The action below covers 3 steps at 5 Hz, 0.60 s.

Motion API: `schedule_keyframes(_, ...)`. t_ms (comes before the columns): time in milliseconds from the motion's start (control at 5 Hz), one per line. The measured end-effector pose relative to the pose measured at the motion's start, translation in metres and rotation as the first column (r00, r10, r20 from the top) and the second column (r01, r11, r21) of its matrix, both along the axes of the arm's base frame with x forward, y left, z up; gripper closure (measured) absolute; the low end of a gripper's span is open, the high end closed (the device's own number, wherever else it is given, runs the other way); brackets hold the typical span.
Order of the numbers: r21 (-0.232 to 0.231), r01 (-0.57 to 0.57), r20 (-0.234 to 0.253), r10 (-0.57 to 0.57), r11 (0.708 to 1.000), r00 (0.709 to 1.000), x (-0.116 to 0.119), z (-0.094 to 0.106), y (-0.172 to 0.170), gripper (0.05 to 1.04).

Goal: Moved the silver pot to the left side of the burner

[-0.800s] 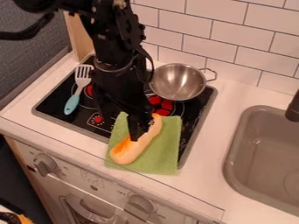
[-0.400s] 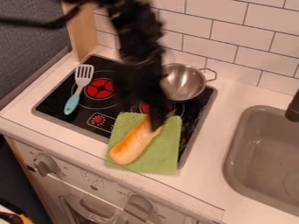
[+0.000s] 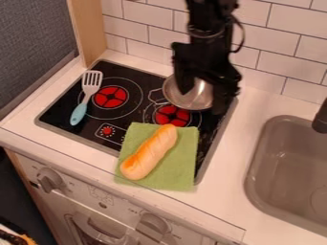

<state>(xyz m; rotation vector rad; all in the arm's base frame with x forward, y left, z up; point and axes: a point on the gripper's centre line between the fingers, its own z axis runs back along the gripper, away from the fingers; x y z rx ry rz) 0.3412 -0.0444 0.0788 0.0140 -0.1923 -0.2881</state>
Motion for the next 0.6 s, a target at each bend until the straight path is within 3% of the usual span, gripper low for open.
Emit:
schedule_keyframes(200, 0.045, 0.001, -0.061, 0.002, 0.999, 0.998, 0.016, -0.032, 0.002, 0.083)
schedule_keyframes(400, 0.061, 0.013, -0.111, -0.006, 0.998, 0.994, 0.022, -0.063, 0.002, 0.084)
schedule_keyframes(600, 0.054, -0.005, -0.105, 0.011, 0.999, 0.994, 0.026, -0.069, 0.006, 0.152)
